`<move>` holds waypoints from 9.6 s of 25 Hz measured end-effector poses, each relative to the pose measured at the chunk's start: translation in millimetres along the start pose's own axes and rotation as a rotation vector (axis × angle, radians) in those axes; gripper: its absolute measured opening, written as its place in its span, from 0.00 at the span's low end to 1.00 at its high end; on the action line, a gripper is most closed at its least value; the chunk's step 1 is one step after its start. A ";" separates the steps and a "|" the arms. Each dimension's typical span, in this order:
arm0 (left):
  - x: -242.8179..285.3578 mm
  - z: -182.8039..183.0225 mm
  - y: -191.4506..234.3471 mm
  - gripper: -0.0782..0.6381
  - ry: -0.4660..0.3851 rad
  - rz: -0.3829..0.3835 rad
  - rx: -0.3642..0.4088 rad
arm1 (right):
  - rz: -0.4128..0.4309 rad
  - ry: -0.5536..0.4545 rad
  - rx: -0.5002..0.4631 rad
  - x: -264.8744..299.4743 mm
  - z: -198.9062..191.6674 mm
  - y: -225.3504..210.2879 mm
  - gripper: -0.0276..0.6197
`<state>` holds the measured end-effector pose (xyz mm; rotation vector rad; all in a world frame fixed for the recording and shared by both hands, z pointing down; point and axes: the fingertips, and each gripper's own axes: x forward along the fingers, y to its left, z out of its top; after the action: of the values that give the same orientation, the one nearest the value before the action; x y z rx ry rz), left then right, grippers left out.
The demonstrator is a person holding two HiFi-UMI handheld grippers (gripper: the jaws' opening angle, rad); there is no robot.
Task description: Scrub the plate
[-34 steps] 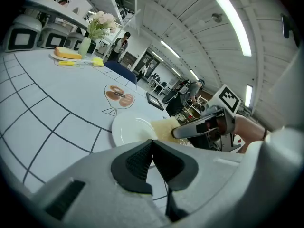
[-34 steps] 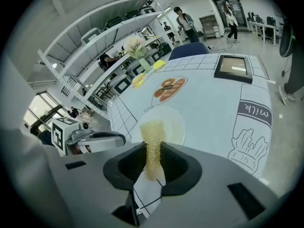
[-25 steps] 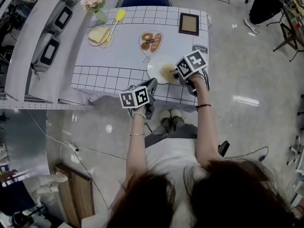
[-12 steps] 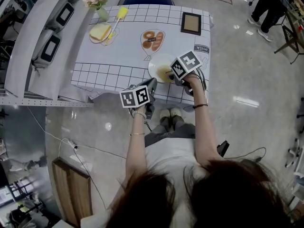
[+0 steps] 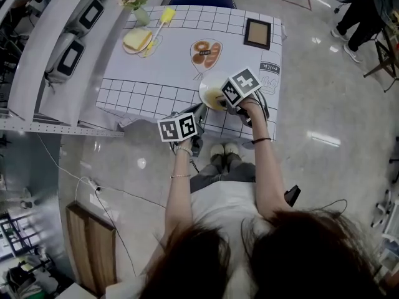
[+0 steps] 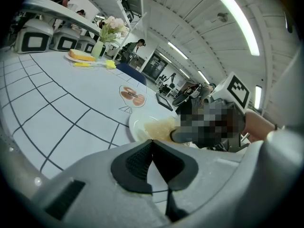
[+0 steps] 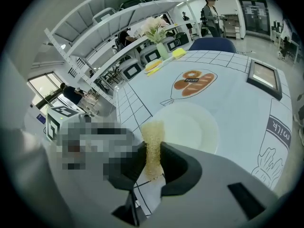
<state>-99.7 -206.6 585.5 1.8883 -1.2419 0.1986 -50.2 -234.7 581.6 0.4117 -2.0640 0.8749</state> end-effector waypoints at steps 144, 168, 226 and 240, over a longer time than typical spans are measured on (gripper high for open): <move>42.8 37.6 -22.1 0.12 0.069 -0.076 0.126 | -0.162 -0.022 0.003 -32.4 23.2 -67.7 0.17; 36.9 14.3 -35.4 0.12 0.076 -0.078 0.124 | -0.136 0.000 -0.004 -41.4 -7.5 -56.5 0.17; -0.8 7.1 9.1 0.12 0.041 -0.002 0.057 | -0.034 0.135 -0.146 9.9 3.4 11.3 0.17; -3.2 15.6 18.0 0.12 0.023 0.003 0.041 | -0.039 0.125 -0.164 18.7 17.1 12.7 0.17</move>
<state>-120.6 -218.4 584.0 1.9142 -1.2342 0.2487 -78.3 -237.5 584.1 0.3003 -1.9881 0.6849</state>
